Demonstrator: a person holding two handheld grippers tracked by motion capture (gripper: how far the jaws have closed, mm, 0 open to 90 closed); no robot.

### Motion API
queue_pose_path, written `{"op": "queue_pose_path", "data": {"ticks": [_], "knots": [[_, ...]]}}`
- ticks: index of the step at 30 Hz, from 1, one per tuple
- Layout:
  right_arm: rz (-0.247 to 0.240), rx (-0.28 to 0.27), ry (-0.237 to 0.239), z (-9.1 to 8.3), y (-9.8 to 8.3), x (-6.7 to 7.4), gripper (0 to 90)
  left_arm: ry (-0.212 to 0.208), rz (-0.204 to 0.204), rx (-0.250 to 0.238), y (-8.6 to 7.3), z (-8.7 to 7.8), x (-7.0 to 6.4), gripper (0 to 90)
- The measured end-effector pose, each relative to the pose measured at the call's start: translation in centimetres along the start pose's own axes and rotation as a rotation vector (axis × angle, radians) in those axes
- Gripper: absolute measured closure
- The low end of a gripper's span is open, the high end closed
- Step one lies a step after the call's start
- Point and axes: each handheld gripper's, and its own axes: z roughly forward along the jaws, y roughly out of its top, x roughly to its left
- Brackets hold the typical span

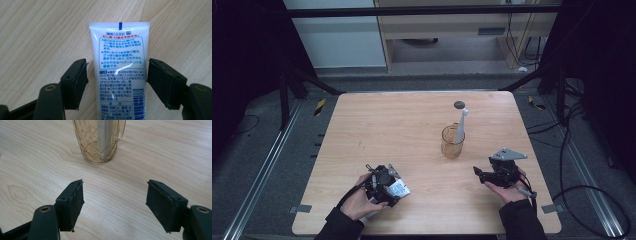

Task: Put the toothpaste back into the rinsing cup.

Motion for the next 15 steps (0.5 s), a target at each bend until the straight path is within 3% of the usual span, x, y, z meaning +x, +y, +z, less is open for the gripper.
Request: {"op": "queue_pose_path", "data": {"ticks": [15], "knots": [[-0.008, 0.011, -0.005, 0.19, -0.04, -0.07, 30.2, -0.028, -0.011, 0.034, 0.41, 0.8, 0.12, 36.7]]}}
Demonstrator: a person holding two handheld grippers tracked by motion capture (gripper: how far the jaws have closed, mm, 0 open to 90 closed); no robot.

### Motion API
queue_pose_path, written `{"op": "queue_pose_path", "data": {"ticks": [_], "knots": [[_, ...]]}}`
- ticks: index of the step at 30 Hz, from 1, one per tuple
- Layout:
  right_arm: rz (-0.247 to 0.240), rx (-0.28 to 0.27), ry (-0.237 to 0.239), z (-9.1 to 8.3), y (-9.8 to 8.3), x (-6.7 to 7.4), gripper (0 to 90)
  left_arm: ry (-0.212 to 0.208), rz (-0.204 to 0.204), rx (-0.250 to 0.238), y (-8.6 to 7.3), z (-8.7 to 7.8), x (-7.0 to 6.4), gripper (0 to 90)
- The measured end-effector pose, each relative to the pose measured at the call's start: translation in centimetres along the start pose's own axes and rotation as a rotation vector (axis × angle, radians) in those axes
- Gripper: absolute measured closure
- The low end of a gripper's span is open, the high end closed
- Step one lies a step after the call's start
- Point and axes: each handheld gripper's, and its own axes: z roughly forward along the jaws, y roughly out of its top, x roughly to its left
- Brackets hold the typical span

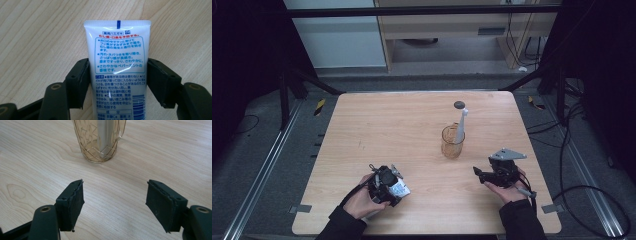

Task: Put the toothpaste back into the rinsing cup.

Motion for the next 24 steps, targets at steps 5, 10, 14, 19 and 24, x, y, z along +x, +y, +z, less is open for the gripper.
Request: {"op": "queue_pose_path", "data": {"ticks": [5, 10, 14, 19, 24], "knots": [[0.005, -0.003, -0.001, 0.0, 0.0, -0.1, 30.3, 0.006, 0.001, 0.019, 0.3, 0.0, 0.0, 37.9], [0.012, -0.003, -0.003, 0.0, 0.0, -0.2, 30.4, 0.0, -0.016, 0.035, 0.4, -0.1, 0.1, 41.4], [0.01, -0.006, -0.009, 0.0, -0.1, -0.4, 30.4, -0.007, -0.04, 0.036, 0.5, -0.2, 0.3, 46.1], [0.014, -0.011, -0.014, -0.2, -0.2, -0.5, 30.4, -0.028, -0.101, 0.013, 0.3, -0.4, 0.6, 51.3], [0.023, -0.013, -0.02, -0.2, -0.3, -0.8, 30.4, -0.06, -0.136, -0.018, -0.1, -1.1, 1.0, 63.5]]}}
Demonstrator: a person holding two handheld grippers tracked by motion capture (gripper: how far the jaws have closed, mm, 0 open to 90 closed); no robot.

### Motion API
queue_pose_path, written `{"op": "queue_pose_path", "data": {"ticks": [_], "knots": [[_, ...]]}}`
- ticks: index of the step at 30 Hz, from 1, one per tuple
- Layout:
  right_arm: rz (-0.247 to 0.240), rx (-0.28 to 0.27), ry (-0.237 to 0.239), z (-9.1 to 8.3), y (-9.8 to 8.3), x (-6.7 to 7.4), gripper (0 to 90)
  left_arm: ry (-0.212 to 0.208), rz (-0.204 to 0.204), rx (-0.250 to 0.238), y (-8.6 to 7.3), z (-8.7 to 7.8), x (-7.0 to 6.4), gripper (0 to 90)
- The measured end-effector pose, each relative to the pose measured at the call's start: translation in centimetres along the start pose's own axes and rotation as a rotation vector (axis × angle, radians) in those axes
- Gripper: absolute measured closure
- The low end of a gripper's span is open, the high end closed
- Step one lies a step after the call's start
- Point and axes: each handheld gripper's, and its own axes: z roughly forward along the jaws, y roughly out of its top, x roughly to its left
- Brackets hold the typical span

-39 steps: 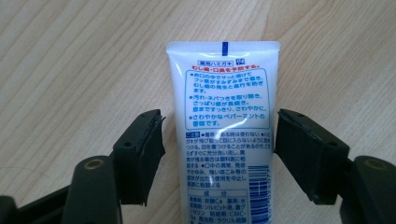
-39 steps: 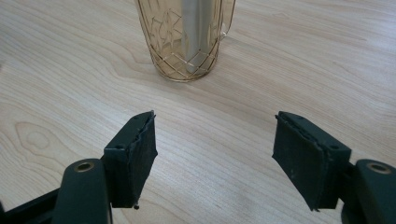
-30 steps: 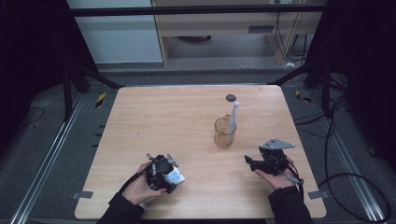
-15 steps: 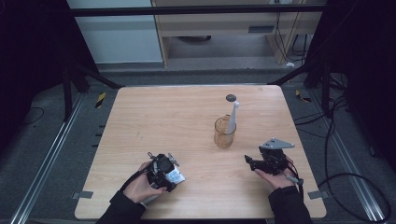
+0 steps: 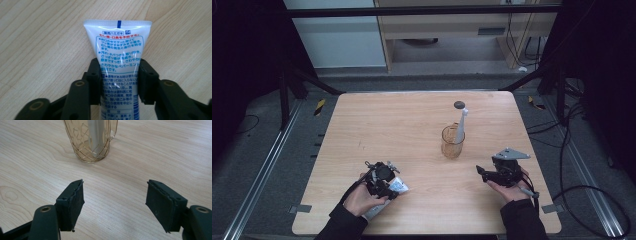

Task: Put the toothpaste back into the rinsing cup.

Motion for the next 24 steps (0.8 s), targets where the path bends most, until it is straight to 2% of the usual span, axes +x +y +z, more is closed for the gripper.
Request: {"op": "queue_pose_path", "data": {"ticks": [6, 9, 12, 15, 24], "knots": [[0.005, 0.006, -0.001, -0.1, -0.2, -0.2, 30.4, -0.026, -0.006, -0.013, -0.4, -0.6, 0.0, 67.2], [0.004, 0.003, -0.006, -0.1, -0.2, -0.4, 30.4, -0.018, 0.0, -0.03, -0.5, -1.0, 0.1, 67.6], [0.015, 0.003, -0.006, -0.2, -0.3, -0.4, 30.3, -0.005, -0.012, -0.071, -0.6, -1.7, 0.0, 68.3], [0.006, 0.001, -0.008, -0.3, -0.3, -0.5, 30.4, 0.002, -0.02, -0.116, -0.7, -2.7, 0.0, 68.6], [0.015, -0.01, -0.017, -0.4, -0.3, -0.7, 30.3, 0.048, -0.018, -0.244, -0.3, -5.6, 0.4, 68.8]]}}
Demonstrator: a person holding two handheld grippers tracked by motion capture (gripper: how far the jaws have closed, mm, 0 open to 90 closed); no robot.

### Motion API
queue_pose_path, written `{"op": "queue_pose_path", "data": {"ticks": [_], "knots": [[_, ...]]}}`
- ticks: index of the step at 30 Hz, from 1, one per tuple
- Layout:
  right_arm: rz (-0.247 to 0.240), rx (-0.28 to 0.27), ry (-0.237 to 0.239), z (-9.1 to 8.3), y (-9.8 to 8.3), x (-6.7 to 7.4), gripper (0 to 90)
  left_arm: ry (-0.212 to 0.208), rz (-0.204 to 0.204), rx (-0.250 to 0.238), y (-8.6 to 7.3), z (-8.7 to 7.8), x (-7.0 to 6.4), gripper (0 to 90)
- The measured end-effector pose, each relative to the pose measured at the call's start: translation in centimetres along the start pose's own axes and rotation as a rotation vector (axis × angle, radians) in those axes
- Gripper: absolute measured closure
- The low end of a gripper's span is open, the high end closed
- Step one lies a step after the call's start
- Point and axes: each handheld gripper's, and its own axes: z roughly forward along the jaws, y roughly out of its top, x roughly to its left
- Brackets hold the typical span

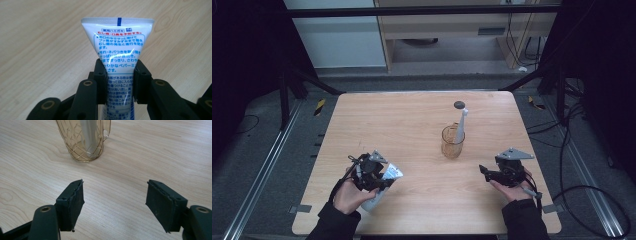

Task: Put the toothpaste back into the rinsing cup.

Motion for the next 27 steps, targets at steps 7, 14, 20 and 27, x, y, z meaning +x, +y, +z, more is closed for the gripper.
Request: {"op": "queue_pose_path", "data": {"ticks": [7, 14, 20, 27], "knots": [[0.007, -0.011, -0.013, 0.0, -0.2, -0.1, 30.5, 0.048, -0.021, -0.155, 1.7, -1.6, 0.9, 68.9], [0.009, -0.026, -0.03, 0.0, -0.4, -0.4, 30.5, 0.088, -0.034, -0.283, 4.2, -2.3, 1.1, 68.8], [0.01, -0.033, -0.033, -0.1, -0.4, -0.4, 30.0, 0.109, -0.048, -0.366, 6.2, -1.8, 0.7, 68.8], [0.013, -0.036, -0.045, 0.1, -0.6, -0.5, 29.1, 0.136, -0.063, -0.488, 8.3, -1.2, 0.1, 68.8]]}}
